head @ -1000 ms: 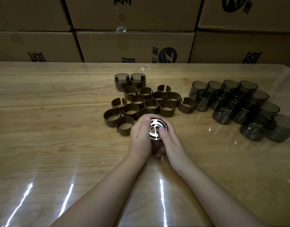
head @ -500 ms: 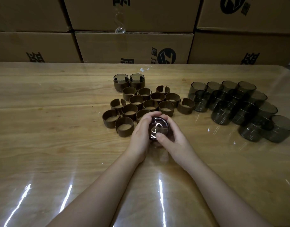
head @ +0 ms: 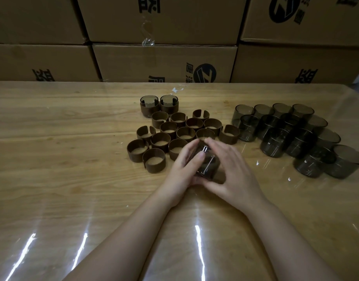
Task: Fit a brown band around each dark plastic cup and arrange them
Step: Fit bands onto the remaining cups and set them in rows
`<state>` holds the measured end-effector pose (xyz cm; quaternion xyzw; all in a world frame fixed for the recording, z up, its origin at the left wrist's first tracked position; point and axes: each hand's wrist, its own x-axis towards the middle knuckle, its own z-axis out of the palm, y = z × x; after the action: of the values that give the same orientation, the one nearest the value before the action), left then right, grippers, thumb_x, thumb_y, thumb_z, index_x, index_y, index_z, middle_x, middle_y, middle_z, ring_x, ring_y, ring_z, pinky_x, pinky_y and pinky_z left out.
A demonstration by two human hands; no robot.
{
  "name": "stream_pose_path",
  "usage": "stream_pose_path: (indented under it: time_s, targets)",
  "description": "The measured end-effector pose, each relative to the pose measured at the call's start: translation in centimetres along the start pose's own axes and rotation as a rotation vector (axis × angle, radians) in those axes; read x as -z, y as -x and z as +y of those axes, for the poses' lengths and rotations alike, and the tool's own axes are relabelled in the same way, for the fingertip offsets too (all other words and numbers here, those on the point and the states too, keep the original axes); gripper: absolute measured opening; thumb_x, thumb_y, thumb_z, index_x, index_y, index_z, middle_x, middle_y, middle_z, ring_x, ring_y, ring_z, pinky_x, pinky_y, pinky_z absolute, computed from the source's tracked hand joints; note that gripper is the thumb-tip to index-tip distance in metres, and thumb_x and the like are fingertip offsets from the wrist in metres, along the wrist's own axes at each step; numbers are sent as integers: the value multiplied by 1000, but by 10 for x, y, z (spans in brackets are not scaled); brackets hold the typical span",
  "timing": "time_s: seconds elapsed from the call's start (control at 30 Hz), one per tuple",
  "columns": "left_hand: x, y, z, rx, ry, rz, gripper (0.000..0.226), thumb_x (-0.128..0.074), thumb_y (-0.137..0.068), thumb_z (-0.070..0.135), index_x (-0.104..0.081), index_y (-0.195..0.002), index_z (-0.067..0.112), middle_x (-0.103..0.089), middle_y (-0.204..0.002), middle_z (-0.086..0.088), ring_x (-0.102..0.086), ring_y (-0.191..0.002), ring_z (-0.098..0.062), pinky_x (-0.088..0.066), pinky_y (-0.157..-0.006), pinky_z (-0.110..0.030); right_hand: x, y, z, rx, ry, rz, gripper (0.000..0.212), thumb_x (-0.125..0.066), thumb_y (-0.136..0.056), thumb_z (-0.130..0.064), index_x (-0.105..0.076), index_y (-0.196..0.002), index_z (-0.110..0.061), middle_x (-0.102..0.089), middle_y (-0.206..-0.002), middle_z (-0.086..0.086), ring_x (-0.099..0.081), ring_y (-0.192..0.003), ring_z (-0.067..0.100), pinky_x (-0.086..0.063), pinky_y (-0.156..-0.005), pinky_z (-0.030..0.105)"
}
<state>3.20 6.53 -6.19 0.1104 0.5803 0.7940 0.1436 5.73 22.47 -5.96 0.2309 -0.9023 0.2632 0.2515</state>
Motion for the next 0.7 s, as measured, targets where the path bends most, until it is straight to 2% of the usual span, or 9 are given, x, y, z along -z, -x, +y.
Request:
stream_pose_path:
  time_s: [0.07, 0.1, 0.17, 0.23, 0.33, 0.47, 0.57, 0.63, 0.7]
  targets:
    - [-2, 0, 2, 13, 50, 16, 48, -61, -84, 44, -52, -129, 34, -58, -129, -11, -67, -105, -22, -56, -70, -30, 2, 1, 3, -76, -190, 73, 85, -61, -80, -60, -17, -149, -41, -42, -144, -8, -43, -130, 10, -38, -103, 29]
    - [-2, 0, 2, 19, 78, 33, 51, -59, -85, 47, -49, -132, 29, -59, -127, -15, -69, -98, -24, -57, -66, -30, 1, 3, 6, -124, -309, 156, 75, -56, -83, -58, -20, -147, -42, -51, -136, -6, -54, -119, 14, -44, -96, 27]
    - [-1, -2, 3, 39, 130, 57, 61, -52, -88, 55, -44, -136, 18, -60, -124, -21, -70, -90, -31, -58, -63, -32, 0, 4, 13, -306, -456, 340, 51, -48, -92, -47, -34, -140, -38, -61, -109, -13, -63, -95, 15, -51, -81, 23]
    - [1, -3, 4, 75, 147, 69, 71, -43, -84, 60, -44, -137, 13, -65, -118, -21, -71, -83, -32, -58, -61, -31, -4, 0, 24, -562, -449, 393, 35, -49, -97, -35, -44, -131, -34, -59, -97, -16, -61, -88, 14, -52, -72, 25]
    - [2, -4, 3, 74, 164, 58, 76, -36, -82, 62, -48, -134, 7, -70, -104, -19, -68, -69, -23, -56, -56, -26, -9, -7, 36, -675, -338, 286, 42, -57, -94, -23, -44, -133, -33, -53, -119, -14, -54, -83, -4, -47, -65, 17]
    - [0, -4, 5, 41, 197, 46, 74, -35, -85, 57, -50, -133, 4, -67, -105, -20, -69, -82, -15, -53, -65, -23, -12, -14, 44, -714, -280, 74, 65, -59, -94, -23, -26, -146, -44, -46, -140, 3, -56, -72, 5, -42, -57, 16]
    - [0, -1, 9, 30, 180, 37, 67, -34, -86, 56, -54, -129, 8, -68, -106, -18, -69, -91, -15, -53, -70, -20, -13, -21, 48, -635, -106, -37, 73, -56, -95, -22, -14, -150, -44, -21, -158, -9, -57, -71, 7, -45, -55, 18]
    - [1, 2, 10, 35, 120, 36, 59, -41, -90, 55, -53, -130, 13, -67, -116, -16, -65, -108, -20, -52, -83, -25, -17, -27, 48, -606, 0, -69, 72, -52, -97, -22, -10, -151, -44, -14, -160, -13, -60, -82, 7, -41, -55, 18]
    - [1, 4, 10, 43, 64, 22, 59, -54, -90, 52, -47, -137, 18, -61, -128, -14, -59, -117, -24, -50, -87, -30, -21, -28, 46, -575, 116, -80, 66, -50, -98, -22, -15, -152, -38, -19, -159, -11, -59, -99, 13, -36, -59, 17]
